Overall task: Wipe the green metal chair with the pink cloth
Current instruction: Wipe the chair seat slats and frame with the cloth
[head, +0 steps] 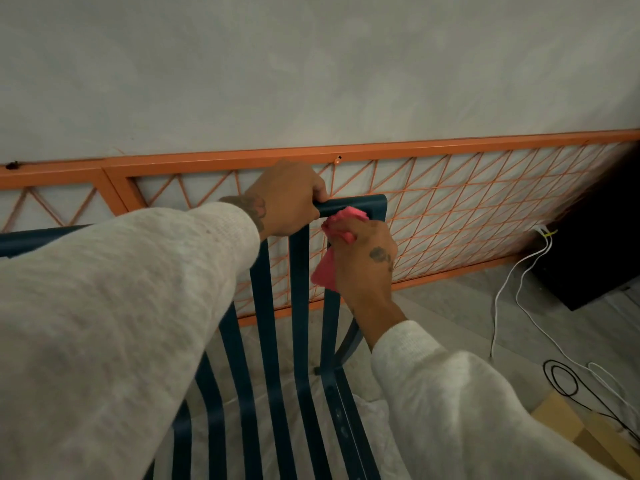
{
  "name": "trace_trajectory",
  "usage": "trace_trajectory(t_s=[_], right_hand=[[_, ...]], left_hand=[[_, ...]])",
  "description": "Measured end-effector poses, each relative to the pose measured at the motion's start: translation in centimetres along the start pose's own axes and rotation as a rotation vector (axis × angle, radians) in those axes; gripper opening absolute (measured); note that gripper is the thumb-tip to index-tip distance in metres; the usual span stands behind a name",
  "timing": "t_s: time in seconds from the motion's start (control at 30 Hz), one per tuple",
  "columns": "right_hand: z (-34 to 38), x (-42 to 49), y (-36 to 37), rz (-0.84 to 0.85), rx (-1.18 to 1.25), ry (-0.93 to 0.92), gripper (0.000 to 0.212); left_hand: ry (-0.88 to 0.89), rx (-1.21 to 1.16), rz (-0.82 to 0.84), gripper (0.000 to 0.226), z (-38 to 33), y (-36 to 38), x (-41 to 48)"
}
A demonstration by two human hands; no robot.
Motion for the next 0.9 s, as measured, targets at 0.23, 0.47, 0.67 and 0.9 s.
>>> trace_trajectory(t_s=[0.23, 0.47, 0.67, 0.9], right_hand=[[-2.2, -1.6, -1.0, 0.105, 0.025, 0.138, 0.017], [-1.1, -0.7, 2.2, 0.099, -0.064, 0.048, 0.018], [-1.3, -0.6, 1.7, 0.033, 0.062, 0.034, 0.018], [-3.0, -1.4, 2.4, 0.14, -0.142, 0.076, 0.017]], left_hand=[[0.021, 0.018, -0.012, 0.027, 0.0, 0.0, -0.1], [-0.003, -0.015, 0.008, 0.027, 0.1, -0.2, 0.0], [0.011, -0.01, -0.007, 0.025, 0.4, 0.0, -0.1], [0.01, -0.034, -0.011, 0.028, 0.4, -0.1, -0.1]])
Point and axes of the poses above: each hand's wrist, its own x-axis towards the middle knuckle, its own y-axis out of the palm, z = x × y, the point moved 8 cm from there along x, towards the middle knuckle, and after that the axes turned 2 degrees about -z, right-handed, at the moved point
